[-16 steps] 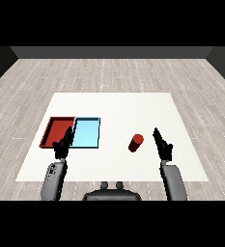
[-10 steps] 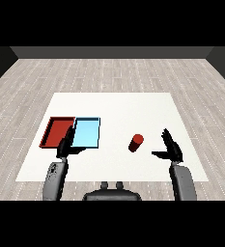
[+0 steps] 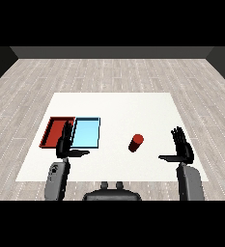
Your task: Pick the red can and put it in the red box
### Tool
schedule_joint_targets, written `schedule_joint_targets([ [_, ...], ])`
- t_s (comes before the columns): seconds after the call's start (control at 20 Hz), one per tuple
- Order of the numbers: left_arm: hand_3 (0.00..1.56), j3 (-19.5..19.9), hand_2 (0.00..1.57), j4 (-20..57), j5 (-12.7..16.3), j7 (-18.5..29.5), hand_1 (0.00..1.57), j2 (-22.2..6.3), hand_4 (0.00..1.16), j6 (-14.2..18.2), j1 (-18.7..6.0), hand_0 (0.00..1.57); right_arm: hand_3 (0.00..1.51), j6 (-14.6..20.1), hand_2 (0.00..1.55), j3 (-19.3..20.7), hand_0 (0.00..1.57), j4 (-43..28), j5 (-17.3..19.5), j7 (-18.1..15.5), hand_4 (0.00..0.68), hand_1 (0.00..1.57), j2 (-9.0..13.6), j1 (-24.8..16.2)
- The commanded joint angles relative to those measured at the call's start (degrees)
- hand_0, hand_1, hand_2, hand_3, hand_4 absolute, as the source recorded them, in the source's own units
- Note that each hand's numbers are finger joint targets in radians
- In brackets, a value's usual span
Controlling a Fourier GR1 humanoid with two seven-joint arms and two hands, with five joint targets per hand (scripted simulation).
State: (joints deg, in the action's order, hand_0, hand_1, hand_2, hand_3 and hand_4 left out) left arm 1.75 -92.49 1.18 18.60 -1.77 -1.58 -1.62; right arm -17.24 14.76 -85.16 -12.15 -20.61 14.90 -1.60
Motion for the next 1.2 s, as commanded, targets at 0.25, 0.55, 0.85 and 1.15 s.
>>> schedule_joint_targets([
  [0.25, 0.0, 0.1, 0.0, 0.0, 0.7, 7.1, 0.0, 0.0, 0.0, -1.6, 2.9, 0.0, 0.0, -4.6, 0.0, 2.4, 0.0, 8.8, 0.5, -6.8, 0.0, 0.0, 0.7, 2.6],
  [0.55, 0.0, 0.4, 0.0, 1.9, 2.4, 3.7, 0.0, 0.5, 0.0, -0.9, -1.2, 0.0, 0.0, -0.7, 0.0, 0.0, 0.0, 0.2, 0.9, -0.2, 0.0, 0.0, -3.0, 1.8],
  [0.85, 0.0, 1.2, 0.0, 1.3, 2.1, 5.7, 0.0, -0.1, 0.0, -0.8, 0.7, 0.0, 0.0, -2.6, 0.0, -0.3, 0.0, 8.7, 0.9, 0.0, 0.0, 0.0, -2.3, 6.4],
  [1.15, 0.0, 2.1, 0.0, -1.6, 5.1, 5.0, 0.0, -1.2, 0.0, -3.2, 2.8, 0.0, 0.0, 0.0, 0.0, -2.5, 0.0, 6.7, 0.5, 4.1, 0.0, 0.0, -5.2, 6.4],
])
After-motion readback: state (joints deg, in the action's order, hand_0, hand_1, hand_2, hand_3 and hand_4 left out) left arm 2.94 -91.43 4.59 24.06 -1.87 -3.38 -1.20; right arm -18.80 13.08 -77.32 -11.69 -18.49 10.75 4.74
